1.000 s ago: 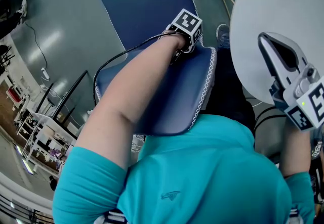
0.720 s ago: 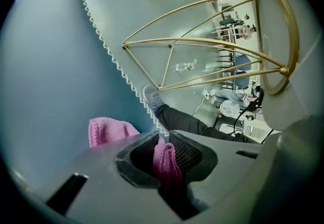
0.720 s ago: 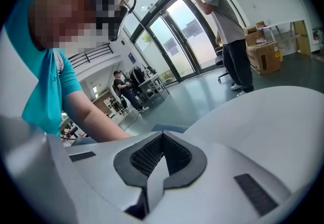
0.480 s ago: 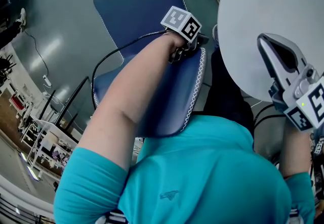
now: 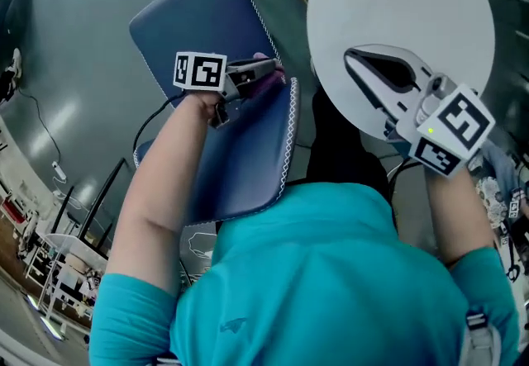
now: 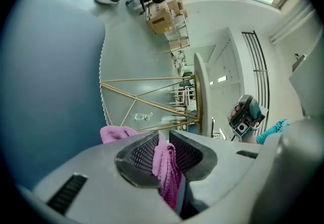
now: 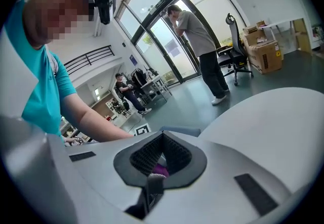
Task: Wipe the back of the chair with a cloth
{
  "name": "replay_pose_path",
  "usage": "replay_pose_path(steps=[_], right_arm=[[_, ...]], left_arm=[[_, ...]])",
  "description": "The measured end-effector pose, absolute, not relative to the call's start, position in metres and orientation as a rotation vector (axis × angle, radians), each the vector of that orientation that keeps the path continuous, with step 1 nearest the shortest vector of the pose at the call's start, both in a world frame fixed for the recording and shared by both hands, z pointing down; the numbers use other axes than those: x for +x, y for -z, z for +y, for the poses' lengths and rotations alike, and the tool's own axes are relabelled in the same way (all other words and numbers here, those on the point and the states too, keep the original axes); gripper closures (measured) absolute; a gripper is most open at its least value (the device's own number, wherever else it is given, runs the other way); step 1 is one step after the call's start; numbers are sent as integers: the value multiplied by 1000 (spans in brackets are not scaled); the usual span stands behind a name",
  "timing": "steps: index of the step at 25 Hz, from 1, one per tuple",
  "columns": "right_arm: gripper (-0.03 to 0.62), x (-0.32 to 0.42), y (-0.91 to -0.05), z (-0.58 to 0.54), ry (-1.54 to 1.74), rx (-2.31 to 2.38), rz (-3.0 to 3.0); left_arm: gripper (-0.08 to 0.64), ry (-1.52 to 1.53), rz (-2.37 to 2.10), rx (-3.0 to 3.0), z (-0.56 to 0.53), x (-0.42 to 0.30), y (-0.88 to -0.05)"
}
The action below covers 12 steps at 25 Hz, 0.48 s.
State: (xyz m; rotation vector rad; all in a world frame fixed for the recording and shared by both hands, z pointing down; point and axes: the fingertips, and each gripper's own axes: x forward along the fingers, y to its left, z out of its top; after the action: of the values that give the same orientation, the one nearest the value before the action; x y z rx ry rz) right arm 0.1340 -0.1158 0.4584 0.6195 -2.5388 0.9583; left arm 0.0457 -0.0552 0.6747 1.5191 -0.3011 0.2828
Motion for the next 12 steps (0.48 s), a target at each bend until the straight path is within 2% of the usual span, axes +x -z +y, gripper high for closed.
replay_pose_path(steps=[5, 12], right_arm=[[595, 114, -473, -93, -1007, 545, -2498], [595, 59, -441, -76, -957, 534, -2463]], left_arm=[[488, -143, -449, 1567, -72, 4, -629], [488, 166, -559, 1639, -70, -79, -513]])
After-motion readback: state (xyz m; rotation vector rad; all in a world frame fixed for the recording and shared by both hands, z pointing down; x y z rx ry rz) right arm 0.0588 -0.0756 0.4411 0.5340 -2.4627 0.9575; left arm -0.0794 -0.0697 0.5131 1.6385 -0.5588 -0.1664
